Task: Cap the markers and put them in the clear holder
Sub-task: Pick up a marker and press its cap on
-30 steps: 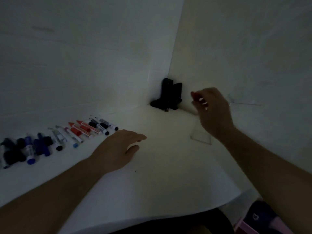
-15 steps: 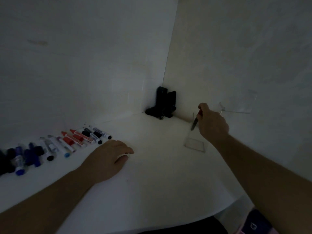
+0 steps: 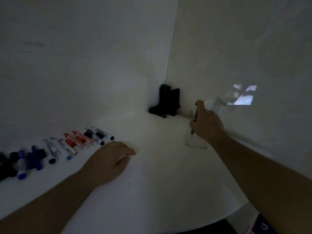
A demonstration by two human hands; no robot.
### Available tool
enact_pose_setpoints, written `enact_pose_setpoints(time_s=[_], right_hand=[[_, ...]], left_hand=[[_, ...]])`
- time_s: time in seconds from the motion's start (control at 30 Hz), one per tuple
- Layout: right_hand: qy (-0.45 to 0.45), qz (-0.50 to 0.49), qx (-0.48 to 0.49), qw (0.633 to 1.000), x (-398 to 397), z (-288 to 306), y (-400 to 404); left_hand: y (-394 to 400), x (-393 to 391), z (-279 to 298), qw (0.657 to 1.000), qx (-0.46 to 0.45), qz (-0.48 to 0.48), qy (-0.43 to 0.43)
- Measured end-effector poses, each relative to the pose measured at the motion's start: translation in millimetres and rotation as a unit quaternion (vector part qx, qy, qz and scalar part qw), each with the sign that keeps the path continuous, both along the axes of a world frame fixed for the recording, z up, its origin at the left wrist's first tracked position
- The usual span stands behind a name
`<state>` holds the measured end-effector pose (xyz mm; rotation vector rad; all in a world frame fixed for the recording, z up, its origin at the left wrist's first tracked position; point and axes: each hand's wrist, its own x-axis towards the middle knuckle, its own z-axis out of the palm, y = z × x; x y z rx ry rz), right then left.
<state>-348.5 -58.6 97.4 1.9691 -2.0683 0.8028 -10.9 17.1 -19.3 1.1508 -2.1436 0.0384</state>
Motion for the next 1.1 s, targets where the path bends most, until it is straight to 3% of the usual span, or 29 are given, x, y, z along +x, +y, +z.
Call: enact_pose_setpoints(time_s=[0.3, 0.7, 0.83, 0.9, 1.0, 1.1], right_hand=[[-0.019, 0.243, -0.018, 0.97, 88.5, -11.6, -6.0], [0.09, 0.196, -0.015, 0.976, 109.1, -20.1, -25.5], [0.098, 0.165, -0.14, 0.971, 116.5, -29.0, -10.7], [0.084, 0.228, -0.166, 0.956, 129.9, -42.0, 1.5], [0.039, 0.348, -0.07, 0.934, 167.6, -73.2, 10.3], [-0.043, 0.387, 0.073, 0.918, 206.1, -95.7, -4.0]], left_hand=[[0.5, -1.5, 5.4, 1.0, 0.02, 0.004, 0.001], [-0.9, -3.2, 9.7, 1.0, 0.031, -0.005, 0.002], [-0.1, 2.9, 12.3, 1.0, 0.022, -0.006, -0.003], [-3.7, 14.1, 16.1, 1.0, 0.003, 0.014, -0.026], [-11.9, 39.6, 24.3, 0.992, -0.027, 0.116, -0.03], [-15.5, 60.9, 29.9, 0.97, -0.009, 0.244, -0.015]])
